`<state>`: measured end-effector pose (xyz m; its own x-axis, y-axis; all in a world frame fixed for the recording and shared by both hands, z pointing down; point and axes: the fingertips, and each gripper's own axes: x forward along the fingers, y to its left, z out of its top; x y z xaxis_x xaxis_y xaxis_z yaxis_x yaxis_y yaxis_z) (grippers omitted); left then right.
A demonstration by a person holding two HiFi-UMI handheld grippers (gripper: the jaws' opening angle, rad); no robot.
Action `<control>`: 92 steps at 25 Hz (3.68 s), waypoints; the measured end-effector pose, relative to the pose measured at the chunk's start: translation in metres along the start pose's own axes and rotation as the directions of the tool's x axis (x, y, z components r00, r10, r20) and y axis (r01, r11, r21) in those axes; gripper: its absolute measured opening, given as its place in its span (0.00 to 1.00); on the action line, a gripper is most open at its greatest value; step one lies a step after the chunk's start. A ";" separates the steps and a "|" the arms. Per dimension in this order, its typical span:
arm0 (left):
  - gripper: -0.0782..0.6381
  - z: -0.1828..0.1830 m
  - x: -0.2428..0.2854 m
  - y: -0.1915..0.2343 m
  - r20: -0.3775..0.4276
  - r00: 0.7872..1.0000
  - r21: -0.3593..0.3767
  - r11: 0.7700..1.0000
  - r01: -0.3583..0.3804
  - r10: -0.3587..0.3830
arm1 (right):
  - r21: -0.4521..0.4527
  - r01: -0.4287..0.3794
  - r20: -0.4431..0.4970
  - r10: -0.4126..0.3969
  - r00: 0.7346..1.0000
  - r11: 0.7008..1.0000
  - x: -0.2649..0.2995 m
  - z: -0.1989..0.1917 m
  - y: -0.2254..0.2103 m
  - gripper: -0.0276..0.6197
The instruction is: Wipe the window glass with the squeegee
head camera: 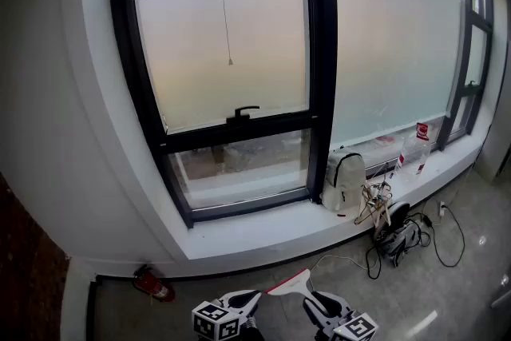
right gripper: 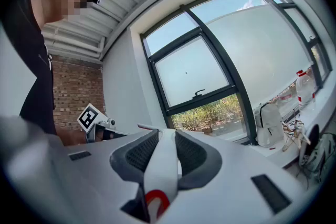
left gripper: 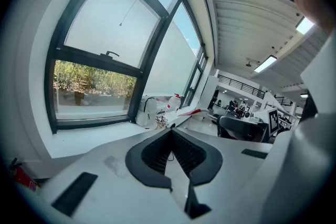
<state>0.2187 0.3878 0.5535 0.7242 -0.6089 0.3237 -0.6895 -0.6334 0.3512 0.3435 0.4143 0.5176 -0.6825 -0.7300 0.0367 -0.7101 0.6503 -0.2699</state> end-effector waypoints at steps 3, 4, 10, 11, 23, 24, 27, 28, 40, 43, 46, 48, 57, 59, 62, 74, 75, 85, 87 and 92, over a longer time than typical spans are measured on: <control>0.11 0.004 -0.002 -0.005 0.011 1.000 -0.015 1.000 -0.004 0.004 | 0.000 -0.002 0.002 0.002 1.000 1.000 -0.003 0.003 0.000 0.19; 0.11 0.006 0.000 -0.006 0.014 1.000 -0.016 1.000 -0.004 0.004 | -0.002 -0.003 0.002 0.003 1.000 1.000 -0.003 0.003 -0.001 0.19; 0.11 0.006 -0.001 -0.003 0.016 1.000 -0.025 1.000 -0.006 0.007 | -0.008 -0.014 0.000 0.014 1.000 1.000 0.000 0.005 0.002 0.19; 0.11 0.004 -0.001 -0.003 0.015 1.000 -0.025 1.000 -0.007 0.007 | -0.006 -0.019 0.010 0.019 1.000 1.000 -0.001 0.007 0.003 0.19; 0.11 0.003 -0.004 0.017 0.012 0.999 -0.028 0.999 -0.040 0.041 | 0.004 -0.087 -0.018 0.087 0.996 0.996 0.020 -0.002 0.009 0.19; 0.11 0.004 -0.004 0.022 0.012 0.999 -0.030 0.998 -0.048 0.048 | 0.006 -0.090 -0.026 0.090 0.996 0.996 0.025 -0.002 0.007 0.19; 0.11 0.003 -0.007 0.041 0.002 0.997 -0.046 0.996 -0.079 0.079 | 0.018 -0.103 -0.053 0.104 0.993 0.995 0.043 -0.006 0.000 0.19; 0.11 0.000 -0.009 0.048 -0.007 0.996 -0.054 0.994 -0.092 0.092 | 0.021 -0.107 -0.063 0.108 0.992 0.994 0.048 -0.008 -0.001 0.19; 0.11 0.030 -0.006 0.155 0.014 0.980 -0.132 0.972 -0.194 0.197 | -0.173 -0.216 -0.185 0.183 0.965 0.961 0.171 0.007 -0.027 0.19; 0.11 0.042 -0.001 0.192 0.009 0.974 -0.151 0.963 -0.221 0.225 | -0.247 -0.255 -0.209 0.206 0.956 0.935 0.217 0.011 -0.030 0.19; 0.11 0.049 0.000 0.226 0.004 0.970 -0.176 0.955 -0.238 0.243 | -0.260 -0.283 -0.243 0.221 0.945 0.923 0.259 0.004 -0.031 0.19; 0.11 0.054 -0.002 0.249 0.008 0.968 -0.191 0.950 -0.246 0.253 | -0.247 -0.297 -0.272 0.228 0.935 0.922 0.285 -0.002 -0.031 0.19; 0.11 0.094 -0.019 0.349 0.072 0.957 -0.200 0.944 -0.261 0.280 | -0.282 -0.348 -0.286 0.268 0.920 0.894 0.406 0.003 -0.024 0.19; 0.11 0.105 -0.023 0.371 0.092 0.952 -0.194 0.943 -0.271 0.293 | -0.289 -0.346 -0.273 0.270 0.924 0.893 0.428 0.007 -0.023 0.19; 0.11 0.116 -0.024 0.395 0.086 0.944 -0.209 0.932 -0.295 0.318 | -0.295 -0.345 -0.257 0.273 0.927 0.891 0.453 0.016 -0.026 0.19; 0.11 0.202 0.026 0.459 0.180 0.890 -0.209 0.900 -0.382 0.419 | -0.441 -0.481 -0.187 0.447 0.875 0.758 0.556 0.098 -0.070 0.19; 0.11 0.213 0.033 0.465 0.186 0.881 -0.210 0.893 -0.397 0.435 | -0.459 -0.495 -0.185 0.466 0.865 0.737 0.566 0.108 -0.076 0.19; 0.11 0.306 0.072 0.518 0.285 0.781 -0.217 0.831 -0.512 0.556 | -0.824 -0.469 -0.240 0.554 0.797 0.319 0.679 0.184 -0.101 0.19; 0.11 0.311 0.075 0.521 0.270 0.795 -0.216 0.839 -0.499 0.543 | -0.888 -0.408 -0.238 0.547 0.802 0.211 0.701 0.189 -0.093 0.19; 0.11 0.315 0.076 0.545 0.225 0.836 -0.165 0.865 -0.473 0.500 | -0.962 -0.257 -0.269 0.465 0.843 -0.092 0.773 0.186 -0.066 0.19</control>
<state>-0.1047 -0.1544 0.4932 0.2584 -0.9336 0.2483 -0.9379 -0.1809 0.2961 -0.1047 -0.2317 0.3847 -0.9525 -0.2564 0.1643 0.0735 0.3300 0.9411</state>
